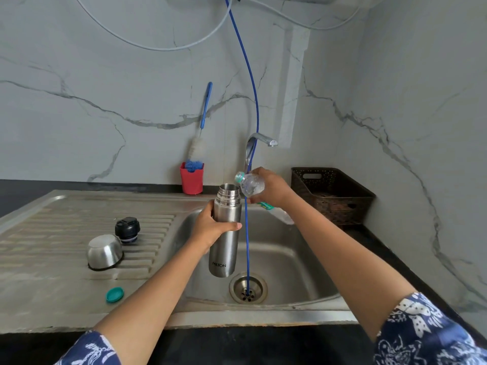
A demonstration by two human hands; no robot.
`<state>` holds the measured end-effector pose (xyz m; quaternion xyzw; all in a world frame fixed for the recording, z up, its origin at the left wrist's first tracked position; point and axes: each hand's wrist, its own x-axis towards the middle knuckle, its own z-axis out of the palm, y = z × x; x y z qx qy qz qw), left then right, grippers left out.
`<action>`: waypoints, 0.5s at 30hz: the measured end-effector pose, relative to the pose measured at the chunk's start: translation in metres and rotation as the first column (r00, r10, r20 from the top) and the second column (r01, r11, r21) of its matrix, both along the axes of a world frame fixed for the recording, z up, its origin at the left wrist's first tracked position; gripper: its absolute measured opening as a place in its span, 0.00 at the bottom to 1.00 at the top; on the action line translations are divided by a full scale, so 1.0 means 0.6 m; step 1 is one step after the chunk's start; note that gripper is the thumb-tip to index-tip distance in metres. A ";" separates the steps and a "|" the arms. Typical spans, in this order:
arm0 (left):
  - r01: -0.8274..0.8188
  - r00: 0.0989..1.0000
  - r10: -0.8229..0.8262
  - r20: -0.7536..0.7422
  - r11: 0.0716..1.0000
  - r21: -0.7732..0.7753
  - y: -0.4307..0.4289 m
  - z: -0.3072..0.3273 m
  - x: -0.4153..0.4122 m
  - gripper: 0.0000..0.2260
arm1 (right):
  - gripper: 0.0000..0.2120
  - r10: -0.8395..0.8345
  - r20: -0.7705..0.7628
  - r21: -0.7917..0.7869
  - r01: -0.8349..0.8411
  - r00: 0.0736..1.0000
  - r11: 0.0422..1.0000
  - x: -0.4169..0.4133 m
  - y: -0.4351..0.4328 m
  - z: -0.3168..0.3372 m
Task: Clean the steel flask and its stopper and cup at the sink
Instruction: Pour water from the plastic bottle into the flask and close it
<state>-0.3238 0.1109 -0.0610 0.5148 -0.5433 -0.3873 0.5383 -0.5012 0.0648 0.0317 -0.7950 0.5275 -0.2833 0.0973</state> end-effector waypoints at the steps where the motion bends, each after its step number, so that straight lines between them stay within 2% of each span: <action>1: -0.005 1.000 0.005 -0.002 1.000 -0.003 -0.001 0.005 0.001 0.28 | 0.37 -0.014 0.107 0.060 0.007 0.994 0.998 0.001 0.001 -0.002; 3: -0.018 1.000 0.018 -0.003 1.000 -0.016 0.000 0.019 0.002 0.30 | 0.36 -0.026 0.335 0.169 -0.033 0.942 0.985 0.002 0.008 0.001; 5: -0.041 0.999 0.041 -0.008 0.998 -0.047 0.004 0.040 0.008 0.29 | 0.33 -0.036 0.487 0.233 -0.090 0.873 0.968 0.003 0.015 0.008; 10: -0.101 0.995 0.102 0.002 0.988 -0.114 0.011 0.099 0.054 0.28 | 0.28 -0.022 0.620 0.236 -0.160 0.784 0.959 0.014 0.022 0.014; 15: -0.209 0.977 0.214 0.015 0.965 -0.160 0.033 0.163 0.131 0.25 | 0.26 0.002 0.682 0.231 -0.218 0.731 0.948 0.041 0.021 0.002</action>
